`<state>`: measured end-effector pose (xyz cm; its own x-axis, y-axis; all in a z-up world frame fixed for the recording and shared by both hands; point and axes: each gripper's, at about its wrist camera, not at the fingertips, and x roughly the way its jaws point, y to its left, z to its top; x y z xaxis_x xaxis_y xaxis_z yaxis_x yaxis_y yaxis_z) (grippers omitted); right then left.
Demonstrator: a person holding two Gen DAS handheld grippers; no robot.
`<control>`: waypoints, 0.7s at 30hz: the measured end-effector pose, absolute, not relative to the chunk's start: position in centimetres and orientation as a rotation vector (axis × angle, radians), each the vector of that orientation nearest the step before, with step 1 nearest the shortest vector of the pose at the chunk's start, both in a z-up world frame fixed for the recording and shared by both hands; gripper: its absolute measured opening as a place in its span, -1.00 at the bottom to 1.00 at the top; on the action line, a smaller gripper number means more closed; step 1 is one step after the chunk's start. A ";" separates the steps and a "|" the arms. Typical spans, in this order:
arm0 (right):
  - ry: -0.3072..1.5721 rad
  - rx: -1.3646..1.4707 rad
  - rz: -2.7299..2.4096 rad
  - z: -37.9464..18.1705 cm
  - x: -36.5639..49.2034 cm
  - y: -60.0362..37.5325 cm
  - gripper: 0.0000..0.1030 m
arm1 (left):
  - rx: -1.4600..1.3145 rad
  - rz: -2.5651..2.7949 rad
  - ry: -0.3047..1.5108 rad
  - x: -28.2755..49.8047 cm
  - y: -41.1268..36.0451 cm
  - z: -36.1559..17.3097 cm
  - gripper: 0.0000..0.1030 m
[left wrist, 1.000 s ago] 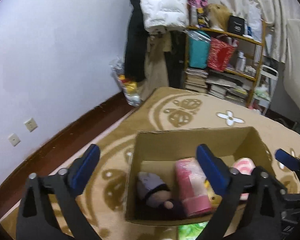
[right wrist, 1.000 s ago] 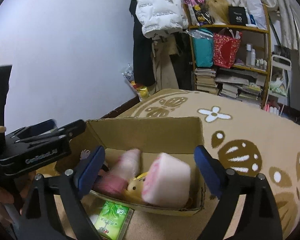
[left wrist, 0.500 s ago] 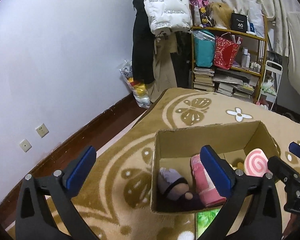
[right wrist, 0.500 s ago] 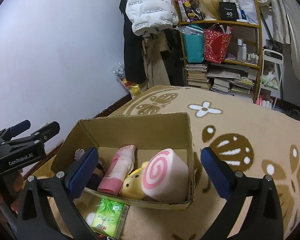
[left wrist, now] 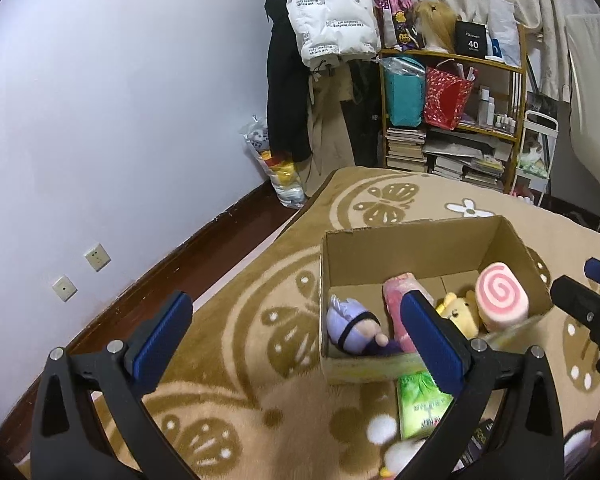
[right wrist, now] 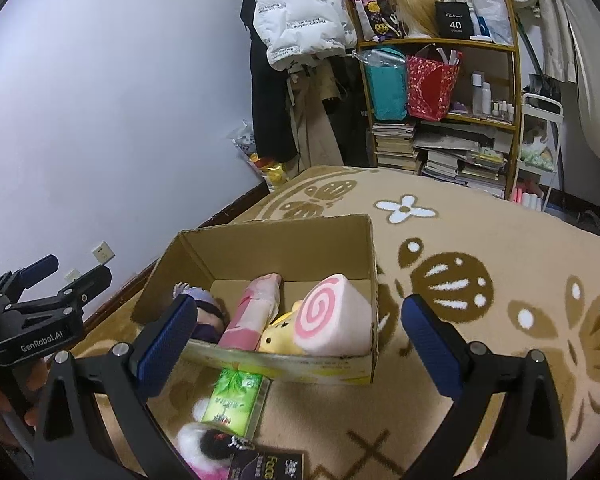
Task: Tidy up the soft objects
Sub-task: 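Move both open tools back toward the items on the carpet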
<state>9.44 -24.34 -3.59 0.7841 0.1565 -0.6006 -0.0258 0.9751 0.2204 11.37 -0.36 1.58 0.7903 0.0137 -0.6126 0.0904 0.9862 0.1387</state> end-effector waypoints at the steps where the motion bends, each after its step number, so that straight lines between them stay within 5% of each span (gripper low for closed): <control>1: 0.664 0.202 0.101 -3.4 9.2 -24.3 1.00 | 0.163 -0.046 0.667 11.1 -0.3 1.7 0.99; 21: 0.754 0.214 0.182 -2.2 4.1 -22.8 1.00 | 0.152 -0.053 0.736 3.6 0.7 1.5 0.99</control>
<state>4.08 -22.83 -2.18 0.7153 0.2392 -0.6566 -0.0860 0.9626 0.2569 3.63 0.67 1.54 0.7401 0.0057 -0.6724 0.1013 0.9876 0.1199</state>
